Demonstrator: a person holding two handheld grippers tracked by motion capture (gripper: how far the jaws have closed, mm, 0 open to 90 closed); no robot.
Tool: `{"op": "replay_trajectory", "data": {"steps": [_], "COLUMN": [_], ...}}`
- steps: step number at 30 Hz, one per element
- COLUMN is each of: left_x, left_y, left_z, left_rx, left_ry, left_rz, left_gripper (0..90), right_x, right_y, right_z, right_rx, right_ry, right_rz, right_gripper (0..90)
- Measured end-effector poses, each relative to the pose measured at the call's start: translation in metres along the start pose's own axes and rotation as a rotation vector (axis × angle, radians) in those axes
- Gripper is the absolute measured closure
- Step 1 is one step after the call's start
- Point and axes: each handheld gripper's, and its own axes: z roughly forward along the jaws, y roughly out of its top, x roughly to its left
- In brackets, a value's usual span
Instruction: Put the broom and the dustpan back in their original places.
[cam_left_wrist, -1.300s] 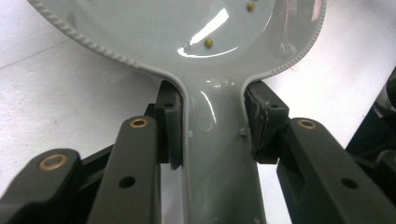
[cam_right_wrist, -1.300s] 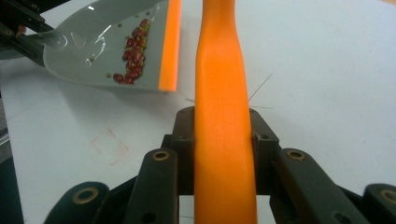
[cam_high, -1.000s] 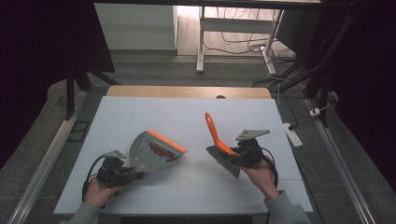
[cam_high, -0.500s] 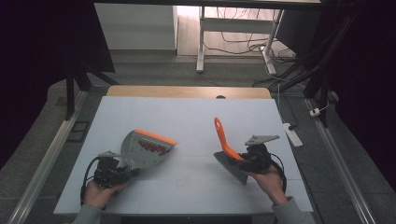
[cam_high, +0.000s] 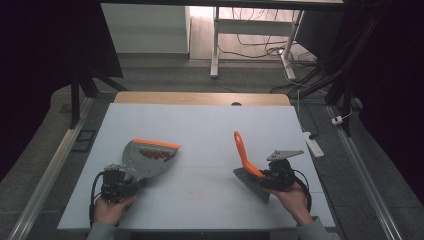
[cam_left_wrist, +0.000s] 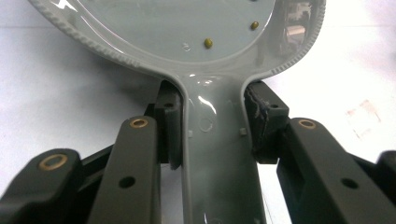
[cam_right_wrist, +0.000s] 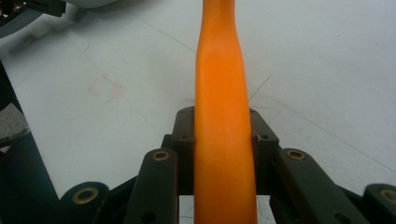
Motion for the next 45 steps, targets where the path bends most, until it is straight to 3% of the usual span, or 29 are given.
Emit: {"op": "replay_trajectory", "data": {"steps": [7,21,38,41,45], "left_x": [0.001,0.005,0.004,0.004,0.004], "left_y": [-0.001,-0.002,-0.002,-0.002,-0.002], "left_z": [0.004,0.008,0.01,0.009,0.008], "left_rx": [0.01,0.027,0.029,0.029,0.021], "left_ry": [0.024,0.048,0.048,0.041,0.043], "left_rz": [-0.024,-0.035,-0.029,-0.026,-0.028], "left_gripper": [61.4,61.3,60.5,57.4,45.4], "right_x": [-0.003,-0.031,-0.053,-0.054,-0.055], "right_y": [-0.005,-0.01,-0.015,-0.015,-0.015], "right_z": [0.005,0.012,0.021,0.023,0.024], "right_rx": [0.034,0.061,0.105,0.12,0.125], "right_ry": [0.008,-0.037,-0.091,-0.1,-0.122], "right_rz": [0.02,0.09,0.099,0.103,0.095], "right_gripper": [70.9,69.3,50.1,46.4,43.7]}}
